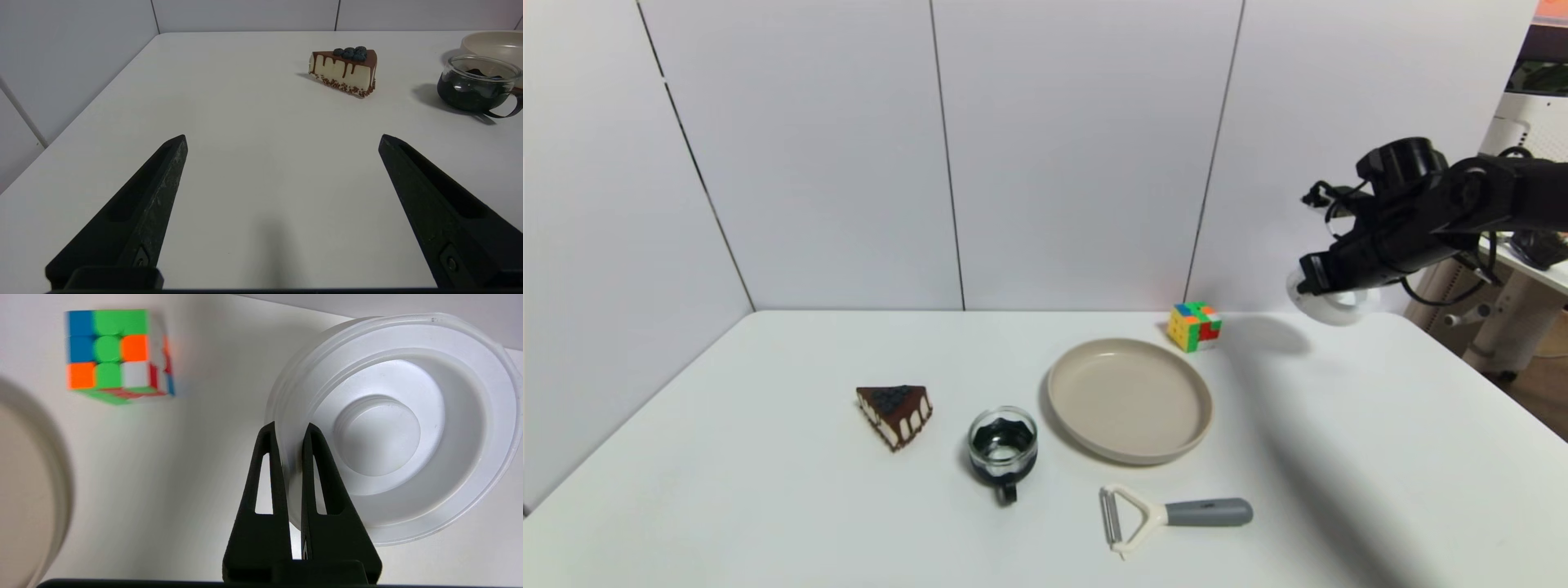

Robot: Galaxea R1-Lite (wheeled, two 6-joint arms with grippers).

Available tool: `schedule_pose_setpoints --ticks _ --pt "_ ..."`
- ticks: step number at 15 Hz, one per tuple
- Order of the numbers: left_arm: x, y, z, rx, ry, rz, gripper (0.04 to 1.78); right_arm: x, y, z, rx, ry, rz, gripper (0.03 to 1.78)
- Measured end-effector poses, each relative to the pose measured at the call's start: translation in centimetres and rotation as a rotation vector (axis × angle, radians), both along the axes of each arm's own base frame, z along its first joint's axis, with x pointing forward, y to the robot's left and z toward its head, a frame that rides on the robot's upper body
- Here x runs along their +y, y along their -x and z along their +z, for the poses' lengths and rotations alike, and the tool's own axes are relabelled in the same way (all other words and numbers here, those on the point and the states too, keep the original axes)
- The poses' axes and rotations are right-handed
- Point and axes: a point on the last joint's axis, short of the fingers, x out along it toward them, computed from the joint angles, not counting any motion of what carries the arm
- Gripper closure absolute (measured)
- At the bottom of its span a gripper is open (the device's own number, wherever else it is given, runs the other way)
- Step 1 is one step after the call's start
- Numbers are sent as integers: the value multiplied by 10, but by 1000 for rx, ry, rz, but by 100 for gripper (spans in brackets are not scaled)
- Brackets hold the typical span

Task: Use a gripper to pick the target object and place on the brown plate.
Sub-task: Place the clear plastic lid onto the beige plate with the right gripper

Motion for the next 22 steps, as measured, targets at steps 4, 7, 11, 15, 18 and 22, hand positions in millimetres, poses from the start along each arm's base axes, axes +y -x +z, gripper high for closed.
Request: schedule_pose_setpoints --ticks 4,7,11,15,18,22 --pt "0 0 0 0 0 -1 13 46 53 42 -57 -23 138 168" --pt "0 0 0 0 0 0 13 95 99 56 -66 -31 298 168" --pt "0 0 0 0 0 0 13 146 152 49 -25 -32 504 168" --pt "0 0 0 0 0 0 13 178 160 19 18 -24 609 168" --pt "0 0 0 0 -1 0 13 202 147 -8 19 -23 650 168" --pt "0 0 0 0 0 -1 13 221 130 -36 21 -18 660 168"
